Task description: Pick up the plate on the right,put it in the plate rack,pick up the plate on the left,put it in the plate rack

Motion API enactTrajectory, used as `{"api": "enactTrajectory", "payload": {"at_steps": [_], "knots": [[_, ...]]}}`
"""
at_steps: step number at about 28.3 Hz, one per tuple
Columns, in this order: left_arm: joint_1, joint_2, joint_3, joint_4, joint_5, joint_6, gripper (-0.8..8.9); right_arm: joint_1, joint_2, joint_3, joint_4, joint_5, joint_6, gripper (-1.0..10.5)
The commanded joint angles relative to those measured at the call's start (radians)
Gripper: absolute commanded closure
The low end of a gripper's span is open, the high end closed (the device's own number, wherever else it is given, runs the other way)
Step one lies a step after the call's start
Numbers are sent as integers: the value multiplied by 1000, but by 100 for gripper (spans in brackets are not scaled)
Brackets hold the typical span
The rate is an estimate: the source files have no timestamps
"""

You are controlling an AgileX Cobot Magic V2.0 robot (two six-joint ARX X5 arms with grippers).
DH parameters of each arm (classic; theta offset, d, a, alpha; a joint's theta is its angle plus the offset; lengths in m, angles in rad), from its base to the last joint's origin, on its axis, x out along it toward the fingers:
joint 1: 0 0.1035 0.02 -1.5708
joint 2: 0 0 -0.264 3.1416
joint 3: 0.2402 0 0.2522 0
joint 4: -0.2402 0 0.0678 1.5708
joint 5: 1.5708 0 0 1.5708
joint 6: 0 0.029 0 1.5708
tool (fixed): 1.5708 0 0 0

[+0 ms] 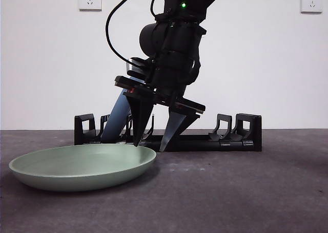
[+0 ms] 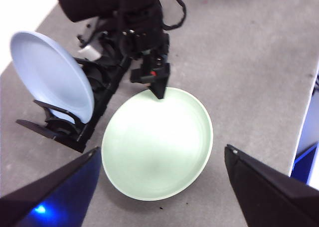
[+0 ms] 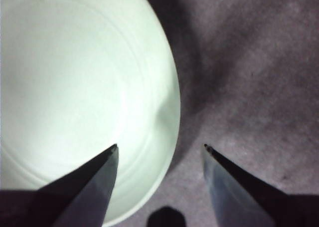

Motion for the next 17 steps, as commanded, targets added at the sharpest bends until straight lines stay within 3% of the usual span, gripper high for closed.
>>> {"api": "enactTrajectory", "payload": {"at_steps": [1, 17], "knots": [[-17, 14, -2, 2, -4, 12, 396, 2, 23, -8, 17, 2, 18, 668], [-131, 84, -2, 2, -107, 39, 396, 2, 64, -8, 45, 4, 37, 776]]}}
